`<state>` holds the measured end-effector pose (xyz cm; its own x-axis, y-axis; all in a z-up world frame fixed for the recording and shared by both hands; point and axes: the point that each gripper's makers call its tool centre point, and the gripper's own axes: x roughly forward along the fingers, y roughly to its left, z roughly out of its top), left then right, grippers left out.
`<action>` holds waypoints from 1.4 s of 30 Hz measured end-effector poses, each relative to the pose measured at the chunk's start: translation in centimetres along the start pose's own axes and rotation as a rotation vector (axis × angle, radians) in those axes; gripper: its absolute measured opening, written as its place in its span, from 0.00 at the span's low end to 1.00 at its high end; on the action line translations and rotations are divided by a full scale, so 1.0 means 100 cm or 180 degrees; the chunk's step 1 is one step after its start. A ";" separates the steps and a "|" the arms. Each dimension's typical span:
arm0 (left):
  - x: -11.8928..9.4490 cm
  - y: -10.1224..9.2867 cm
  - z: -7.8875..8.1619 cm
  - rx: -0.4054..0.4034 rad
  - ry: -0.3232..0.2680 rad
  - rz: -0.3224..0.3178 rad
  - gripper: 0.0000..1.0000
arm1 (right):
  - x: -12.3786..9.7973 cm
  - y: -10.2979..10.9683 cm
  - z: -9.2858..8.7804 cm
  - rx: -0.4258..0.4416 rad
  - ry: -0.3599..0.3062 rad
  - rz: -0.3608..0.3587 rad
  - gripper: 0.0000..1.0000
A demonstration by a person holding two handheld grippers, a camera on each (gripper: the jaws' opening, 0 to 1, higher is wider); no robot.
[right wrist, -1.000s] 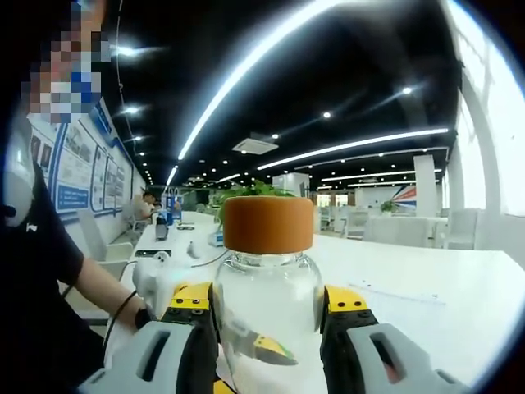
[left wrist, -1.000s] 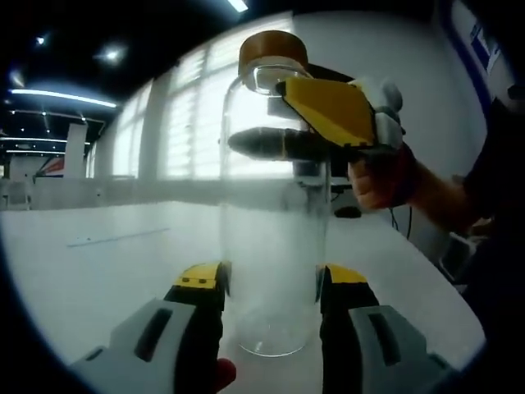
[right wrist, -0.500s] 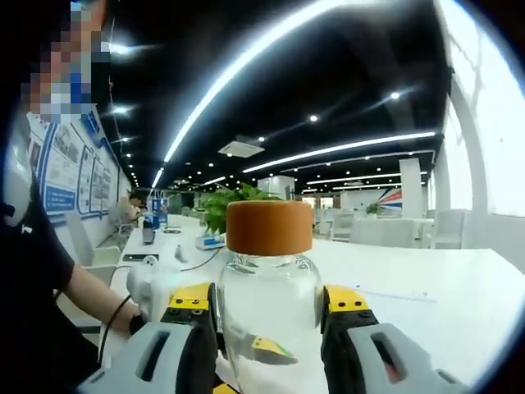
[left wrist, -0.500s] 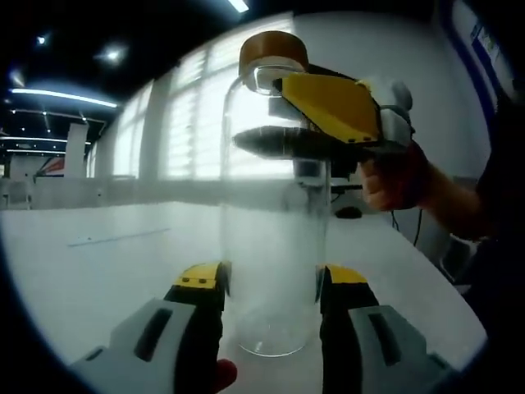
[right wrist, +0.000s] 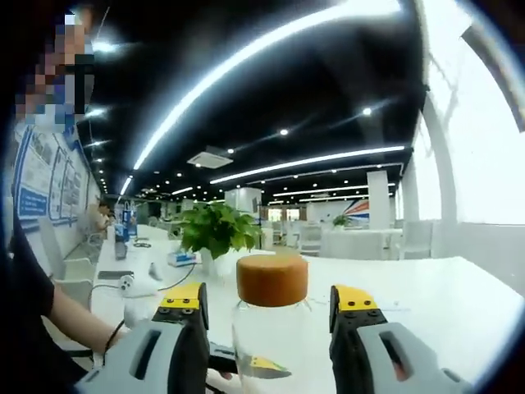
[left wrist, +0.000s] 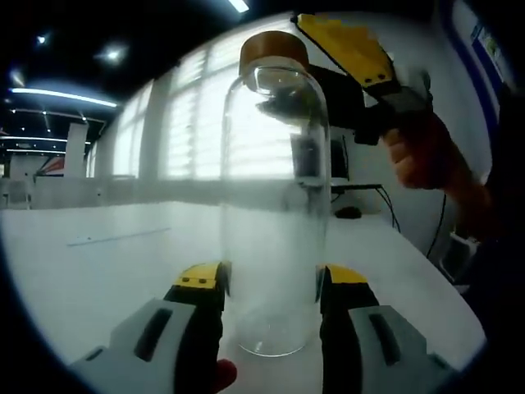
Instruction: Open cup lid place lid on tabletop
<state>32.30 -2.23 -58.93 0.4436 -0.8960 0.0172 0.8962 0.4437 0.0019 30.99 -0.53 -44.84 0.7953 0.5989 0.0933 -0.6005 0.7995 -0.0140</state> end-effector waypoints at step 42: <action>0.000 0.000 -0.001 -0.0012 0.0000 -0.0008 0.36 | 0.016 -0.013 0.006 -0.0261 -0.0003 -0.1042 0.31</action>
<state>32.34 -2.22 -59.00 0.4414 -0.8971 0.0172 0.8973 0.4414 -0.0018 33.06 -0.63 -44.11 0.9448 0.3097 0.1069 -0.3044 0.9504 -0.0630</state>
